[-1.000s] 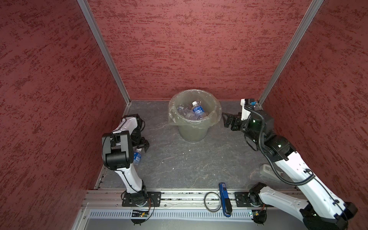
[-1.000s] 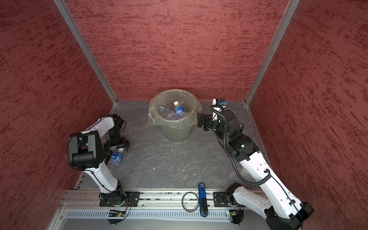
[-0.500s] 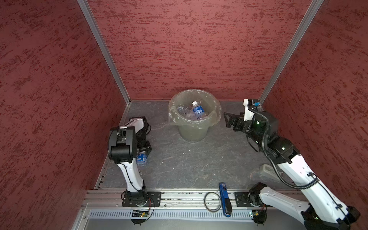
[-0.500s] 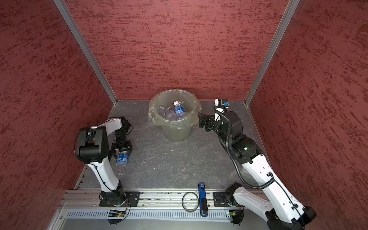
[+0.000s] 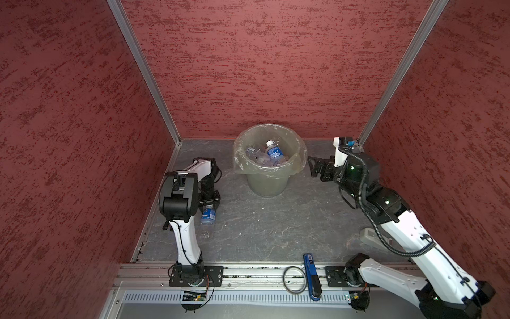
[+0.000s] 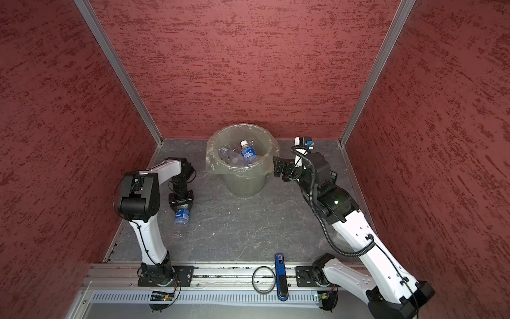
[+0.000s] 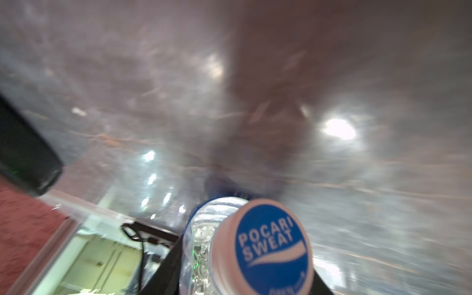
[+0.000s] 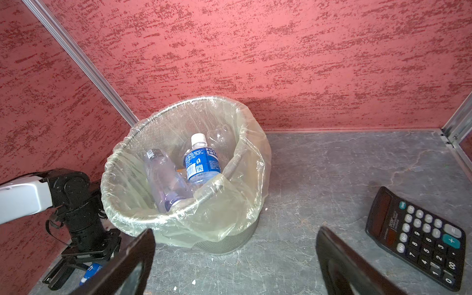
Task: Throw the plastic bottles in the bin
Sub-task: Move the plastic bottle to the middle-left of the table, then pick up the plastic bottle from the middle-left of the table.
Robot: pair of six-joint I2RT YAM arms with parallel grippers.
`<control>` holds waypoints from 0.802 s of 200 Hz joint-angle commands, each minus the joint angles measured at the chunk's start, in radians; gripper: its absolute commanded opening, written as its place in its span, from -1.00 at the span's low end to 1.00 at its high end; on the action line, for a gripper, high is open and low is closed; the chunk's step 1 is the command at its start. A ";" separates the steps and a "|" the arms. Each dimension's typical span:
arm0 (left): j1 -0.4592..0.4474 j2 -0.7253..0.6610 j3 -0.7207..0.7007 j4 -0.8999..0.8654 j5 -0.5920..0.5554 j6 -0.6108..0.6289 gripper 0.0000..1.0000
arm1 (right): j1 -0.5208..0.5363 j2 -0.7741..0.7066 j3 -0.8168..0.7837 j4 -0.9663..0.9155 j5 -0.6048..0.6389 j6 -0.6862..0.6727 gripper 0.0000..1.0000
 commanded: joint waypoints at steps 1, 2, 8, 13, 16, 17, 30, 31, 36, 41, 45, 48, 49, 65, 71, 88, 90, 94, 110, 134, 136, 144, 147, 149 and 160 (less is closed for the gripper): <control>-0.043 0.029 0.058 0.146 0.149 -0.064 0.00 | -0.009 0.018 -0.015 0.020 -0.014 -0.010 0.97; -0.046 0.029 0.060 0.148 0.153 -0.067 0.01 | -0.009 0.019 -0.015 0.020 -0.015 -0.010 0.97; -0.057 0.031 0.075 0.153 0.160 -0.075 0.03 | -0.009 0.024 -0.016 0.020 -0.019 -0.011 0.97; -0.066 0.033 0.086 0.155 0.160 -0.084 0.04 | -0.008 0.027 -0.016 0.020 -0.023 -0.011 0.97; -0.070 0.032 0.093 0.159 0.160 -0.089 0.05 | -0.009 0.030 -0.015 0.019 -0.025 -0.011 0.97; -0.071 0.032 0.094 0.160 0.160 -0.089 0.05 | -0.009 0.031 -0.016 0.018 -0.028 -0.011 0.97; -0.076 0.038 0.111 0.176 0.155 -0.095 0.08 | -0.009 0.040 -0.014 0.015 -0.042 -0.008 0.97; -0.076 0.039 0.113 0.176 0.155 -0.096 0.08 | -0.009 0.041 -0.014 0.015 -0.043 -0.008 0.97; -0.075 0.041 0.117 0.181 0.151 -0.095 0.13 | -0.009 0.044 -0.013 0.012 -0.047 -0.006 0.97; -0.074 0.047 0.121 0.185 0.151 -0.093 0.19 | -0.008 0.046 -0.011 0.010 -0.050 -0.005 0.97; -0.072 0.051 0.121 0.190 0.157 -0.088 0.23 | -0.009 0.047 -0.011 0.009 -0.053 -0.004 0.97; -0.072 0.054 0.121 0.194 0.164 -0.084 0.27 | -0.008 0.048 -0.010 0.008 -0.054 -0.004 0.97; -0.072 0.055 0.121 0.195 0.166 -0.084 0.29 | -0.009 0.049 -0.010 0.007 -0.055 -0.002 0.97; -0.072 0.052 0.114 0.208 0.190 -0.074 0.51 | -0.009 0.056 0.000 -0.004 -0.067 0.002 0.97; -0.076 0.038 0.105 0.216 0.193 -0.073 0.60 | -0.009 0.058 0.003 -0.008 -0.070 0.005 0.97; -0.094 -0.024 0.060 0.242 0.193 -0.073 0.73 | -0.009 0.062 0.009 -0.017 -0.070 0.011 0.96; -0.096 -0.031 0.054 0.244 0.192 -0.074 0.74 | -0.009 0.062 0.009 -0.019 -0.070 0.011 0.96; -0.100 -0.050 0.042 0.250 0.187 -0.077 0.74 | -0.009 0.063 0.010 -0.021 -0.071 0.012 0.96; -0.114 -0.141 -0.029 0.279 0.155 -0.088 0.76 | -0.009 0.068 0.013 -0.033 -0.079 0.019 0.95; -0.155 -0.297 -0.165 0.372 0.099 -0.106 0.85 | -0.009 0.068 0.015 -0.046 -0.091 0.027 0.94; -0.158 -0.312 -0.178 0.384 0.094 -0.110 0.88 | -0.009 0.067 0.015 -0.048 -0.092 0.029 0.94; -0.167 -0.367 -0.236 0.437 0.086 -0.120 0.96 | -0.009 0.065 0.015 -0.052 -0.094 0.032 0.94; -0.169 -0.390 -0.259 0.458 0.091 -0.123 0.99 | -0.009 0.065 0.014 -0.055 -0.095 0.033 0.93; -0.171 -0.405 -0.274 0.477 0.092 -0.126 1.00 | -0.009 0.064 0.013 -0.055 -0.096 0.034 0.93; -0.176 -0.496 -0.365 0.577 0.100 -0.143 0.99 | -0.009 0.060 0.012 -0.063 -0.099 0.039 0.93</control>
